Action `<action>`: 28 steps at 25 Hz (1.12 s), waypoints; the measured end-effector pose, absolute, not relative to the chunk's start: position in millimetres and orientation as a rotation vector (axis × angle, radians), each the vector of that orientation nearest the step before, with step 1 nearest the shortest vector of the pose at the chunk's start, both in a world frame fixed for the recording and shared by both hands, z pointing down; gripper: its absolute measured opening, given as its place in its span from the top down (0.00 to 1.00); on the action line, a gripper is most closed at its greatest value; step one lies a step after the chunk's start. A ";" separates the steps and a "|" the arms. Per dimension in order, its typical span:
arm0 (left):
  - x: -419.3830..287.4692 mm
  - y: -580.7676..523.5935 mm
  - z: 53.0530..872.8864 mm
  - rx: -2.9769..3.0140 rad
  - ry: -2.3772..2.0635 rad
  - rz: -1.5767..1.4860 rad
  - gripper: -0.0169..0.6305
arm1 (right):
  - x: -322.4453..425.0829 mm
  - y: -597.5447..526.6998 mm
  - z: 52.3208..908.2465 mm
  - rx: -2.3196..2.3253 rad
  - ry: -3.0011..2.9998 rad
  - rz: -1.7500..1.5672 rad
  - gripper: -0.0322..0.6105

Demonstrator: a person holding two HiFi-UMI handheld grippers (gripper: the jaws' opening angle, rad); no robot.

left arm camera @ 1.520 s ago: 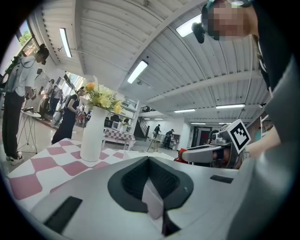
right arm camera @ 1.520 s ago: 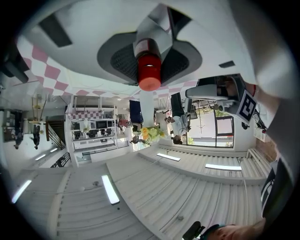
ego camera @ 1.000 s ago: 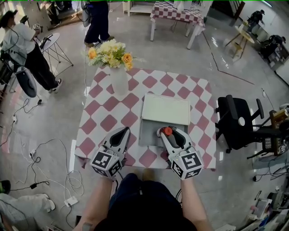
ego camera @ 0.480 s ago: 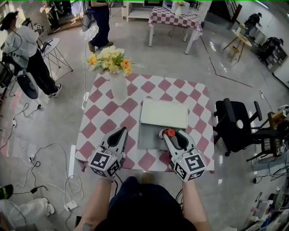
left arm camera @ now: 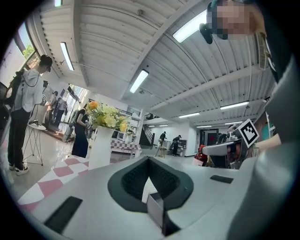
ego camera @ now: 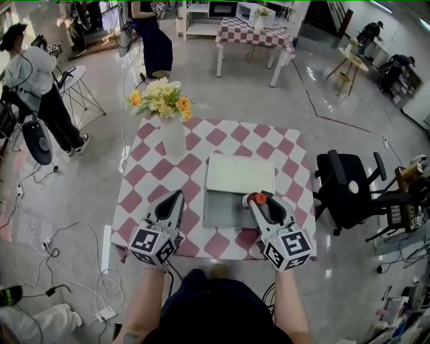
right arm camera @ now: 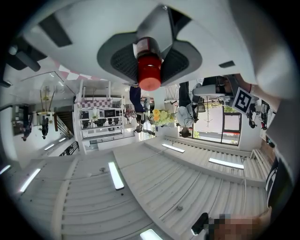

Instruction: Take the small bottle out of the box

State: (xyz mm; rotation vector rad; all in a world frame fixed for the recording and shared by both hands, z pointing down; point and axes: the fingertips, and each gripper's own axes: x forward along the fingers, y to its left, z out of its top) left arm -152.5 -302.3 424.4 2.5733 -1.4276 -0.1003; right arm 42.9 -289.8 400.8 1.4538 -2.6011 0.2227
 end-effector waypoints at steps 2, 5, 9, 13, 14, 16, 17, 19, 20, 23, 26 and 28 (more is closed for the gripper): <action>-153.3 -303.7 423.0 2.575 -1.430 -0.103 0.97 | 47.0 -290.5 398.0 1.468 -2.599 0.220 0.72; -155.1 -305.0 421.1 2.580 -1.429 -0.108 0.97 | 51.5 -291.3 394.2 1.487 -2.600 0.223 0.72; -157.3 -306.5 418.0 2.579 -1.439 -0.109 0.97 | 58.0 -292.2 389.8 1.503 -2.594 0.216 0.72; -157.1 -306.2 413.8 2.583 -1.442 -0.113 0.97 | 62.8 -291.2 381.7 1.513 -2.594 0.203 0.72; -157.4 -306.1 412.5 2.583 -1.442 -0.114 0.97 | 63.2 -291.0 379.0 1.515 -2.595 0.199 0.72; -158.6 -306.2 409.8 2.579 -1.446 -0.116 0.97 | 63.7 -291.0 373.9 1.519 -2.598 0.188 0.72; -159.5 -306.4 409.0 2.576 -1.448 -0.118 0.97 | 63.8 -291.2 372.0 1.521 -2.600 0.184 0.72; -161.2 -307.1 408.6 2.575 -1.453 -0.122 0.97 | 63.9 -291.9 369.3 1.525 -2.605 0.178 0.72; -161.6 -307.6 408.5 2.576 -1.454 -0.123 0.97 | 63.9 -292.4 368.3 1.527 -2.607 0.176 0.72; -160.7 -307.7 406.5 2.583 -1.449 -0.126 0.97 | 63.9 -293.6 365.8 1.531 -2.607 0.166 0.72; -159.5 -305.9 402.6 2.586 -1.443 -0.130 0.97 | 62.7 -293.1 362.1 1.531 -2.611 0.162 0.72; -160.1 -305.0 401.2 2.586 -1.446 -0.134 0.97 | 61.2 -292.0 359.0 1.528 -2.616 0.156 0.72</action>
